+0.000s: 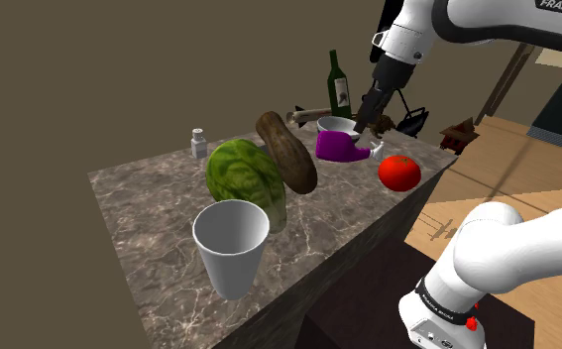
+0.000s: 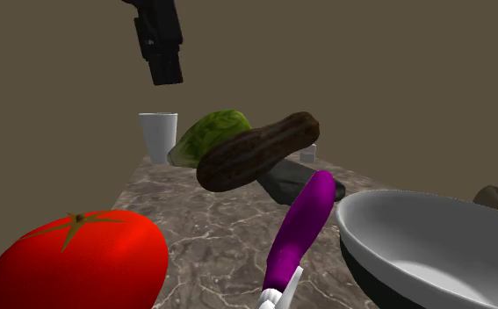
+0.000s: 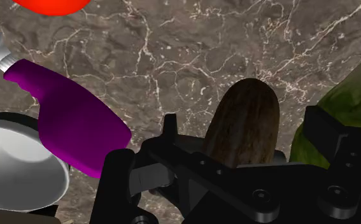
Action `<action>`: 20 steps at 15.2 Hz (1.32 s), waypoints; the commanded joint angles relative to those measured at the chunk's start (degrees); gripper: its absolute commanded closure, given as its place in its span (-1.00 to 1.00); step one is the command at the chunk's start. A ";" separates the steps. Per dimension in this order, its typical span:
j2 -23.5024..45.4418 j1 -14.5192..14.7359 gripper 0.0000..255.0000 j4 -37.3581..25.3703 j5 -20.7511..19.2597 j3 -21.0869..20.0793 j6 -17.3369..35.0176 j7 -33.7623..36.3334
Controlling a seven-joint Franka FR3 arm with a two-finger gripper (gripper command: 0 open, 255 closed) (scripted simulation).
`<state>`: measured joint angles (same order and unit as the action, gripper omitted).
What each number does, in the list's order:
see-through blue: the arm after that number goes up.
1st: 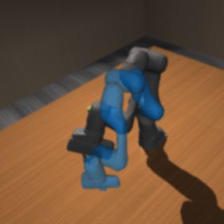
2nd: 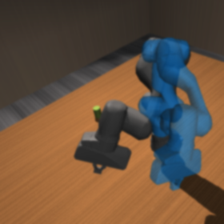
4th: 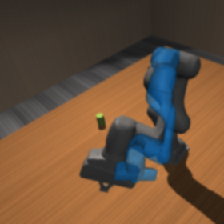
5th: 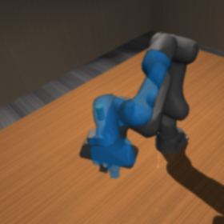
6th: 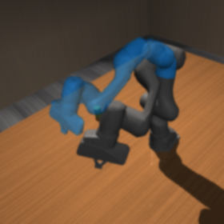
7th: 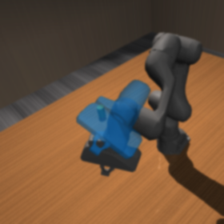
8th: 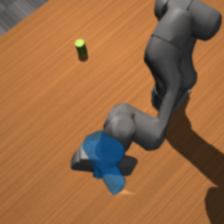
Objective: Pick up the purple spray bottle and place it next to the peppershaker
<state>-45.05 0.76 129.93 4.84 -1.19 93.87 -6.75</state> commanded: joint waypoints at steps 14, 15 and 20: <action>5.72 3.80 -1.00 4.86 -8.30 23.45 7.43 -39.16; 7.14 4.36 -1.00 4.35 -8.66 25.34 8.06 -42.23; 16.15 8.14 -1.00 0.05 -8.67 34.97 11.03 -58.04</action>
<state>-30.70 8.06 130.97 -3.97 31.92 104.47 -61.29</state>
